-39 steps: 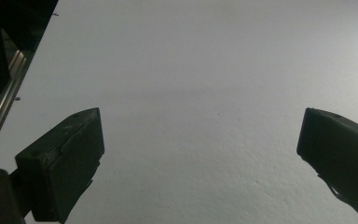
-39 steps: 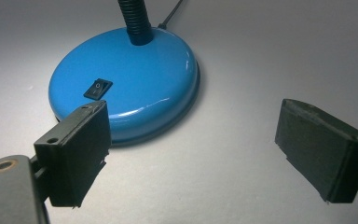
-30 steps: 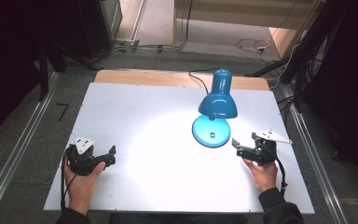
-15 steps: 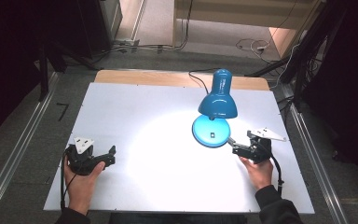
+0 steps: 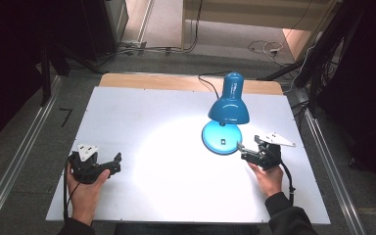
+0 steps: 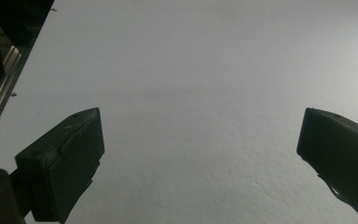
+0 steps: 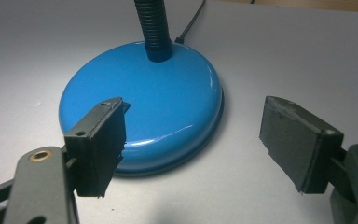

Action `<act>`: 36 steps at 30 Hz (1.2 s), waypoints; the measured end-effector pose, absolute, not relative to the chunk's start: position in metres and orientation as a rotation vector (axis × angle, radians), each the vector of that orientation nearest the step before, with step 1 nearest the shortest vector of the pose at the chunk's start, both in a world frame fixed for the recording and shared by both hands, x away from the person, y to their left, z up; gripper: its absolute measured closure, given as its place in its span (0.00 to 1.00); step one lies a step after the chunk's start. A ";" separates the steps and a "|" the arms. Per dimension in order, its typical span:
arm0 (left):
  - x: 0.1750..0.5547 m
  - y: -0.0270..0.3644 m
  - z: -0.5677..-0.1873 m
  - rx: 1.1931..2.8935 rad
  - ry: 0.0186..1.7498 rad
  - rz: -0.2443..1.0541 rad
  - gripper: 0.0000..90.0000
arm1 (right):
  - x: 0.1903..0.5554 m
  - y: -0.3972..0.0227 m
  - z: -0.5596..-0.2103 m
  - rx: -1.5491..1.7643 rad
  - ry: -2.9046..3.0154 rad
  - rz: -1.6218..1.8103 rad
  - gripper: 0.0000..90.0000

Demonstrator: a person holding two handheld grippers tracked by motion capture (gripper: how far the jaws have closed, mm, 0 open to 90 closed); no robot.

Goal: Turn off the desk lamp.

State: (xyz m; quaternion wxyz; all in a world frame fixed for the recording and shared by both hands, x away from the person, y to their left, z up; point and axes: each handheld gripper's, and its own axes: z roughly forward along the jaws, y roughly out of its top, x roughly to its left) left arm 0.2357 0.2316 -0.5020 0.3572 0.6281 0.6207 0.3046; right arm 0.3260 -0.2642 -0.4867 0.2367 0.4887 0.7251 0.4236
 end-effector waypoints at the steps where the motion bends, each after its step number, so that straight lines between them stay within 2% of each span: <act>1: 0.236 0.232 -0.502 1.623 1.603 0.785 0.01 | 0.326 -0.264 -0.487 1.341 1.985 1.162 0.28; 22: 0.237 0.232 -0.503 1.621 1.604 0.775 0.01 | 0.331 -0.248 -0.490 1.306 2.026 1.182 0.63; 28: 0.237 0.232 -0.503 1.621 1.604 0.775 0.01 | 0.333 -0.241 -0.493 1.268 2.074 1.184 0.81; 32: 0.237 0.232 -0.503 1.622 1.603 0.773 0.01 | 0.335 -0.236 -0.494 1.256 2.115 1.191 0.97; 36: 0.236 0.232 -0.503 1.620 1.603 0.772 0.01 | 0.337 -0.230 -0.495 1.226 2.140 1.193 0.98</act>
